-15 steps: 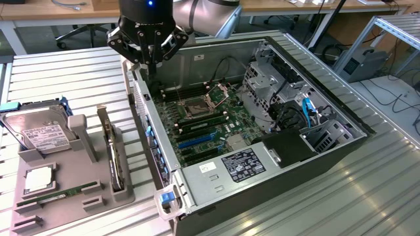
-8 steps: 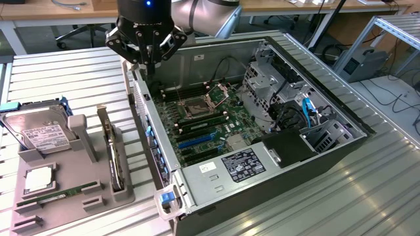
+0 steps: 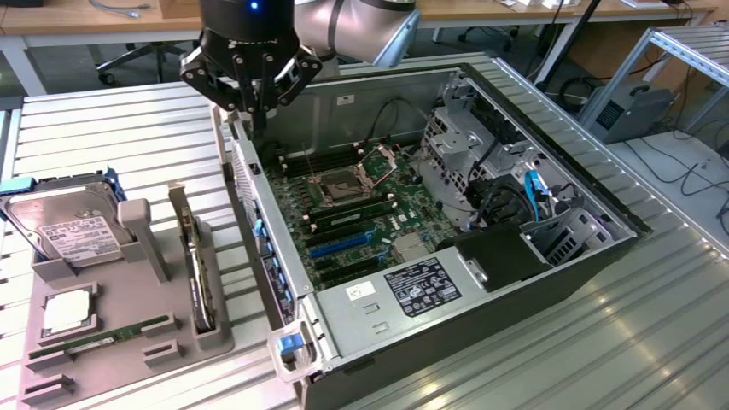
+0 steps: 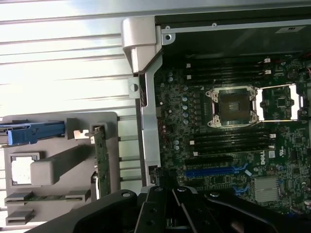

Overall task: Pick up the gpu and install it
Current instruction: 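Reach for the gpu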

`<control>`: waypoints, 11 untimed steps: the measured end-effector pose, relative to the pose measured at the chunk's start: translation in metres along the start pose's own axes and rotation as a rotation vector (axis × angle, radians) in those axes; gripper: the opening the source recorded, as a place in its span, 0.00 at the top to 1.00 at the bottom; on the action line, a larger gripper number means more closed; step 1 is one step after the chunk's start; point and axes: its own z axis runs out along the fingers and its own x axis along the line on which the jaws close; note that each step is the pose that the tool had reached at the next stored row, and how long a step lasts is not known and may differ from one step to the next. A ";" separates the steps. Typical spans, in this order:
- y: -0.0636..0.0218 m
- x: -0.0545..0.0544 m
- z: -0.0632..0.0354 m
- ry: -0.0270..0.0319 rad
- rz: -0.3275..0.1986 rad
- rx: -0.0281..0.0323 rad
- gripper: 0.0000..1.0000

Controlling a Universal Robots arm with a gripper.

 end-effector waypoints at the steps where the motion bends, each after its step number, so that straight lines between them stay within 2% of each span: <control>1: 0.0000 0.000 0.0000 0.0000 0.000 -0.0001 0.89; 11: -0.0002 0.003 -0.0001 0.0000 0.000 0.0002 0.89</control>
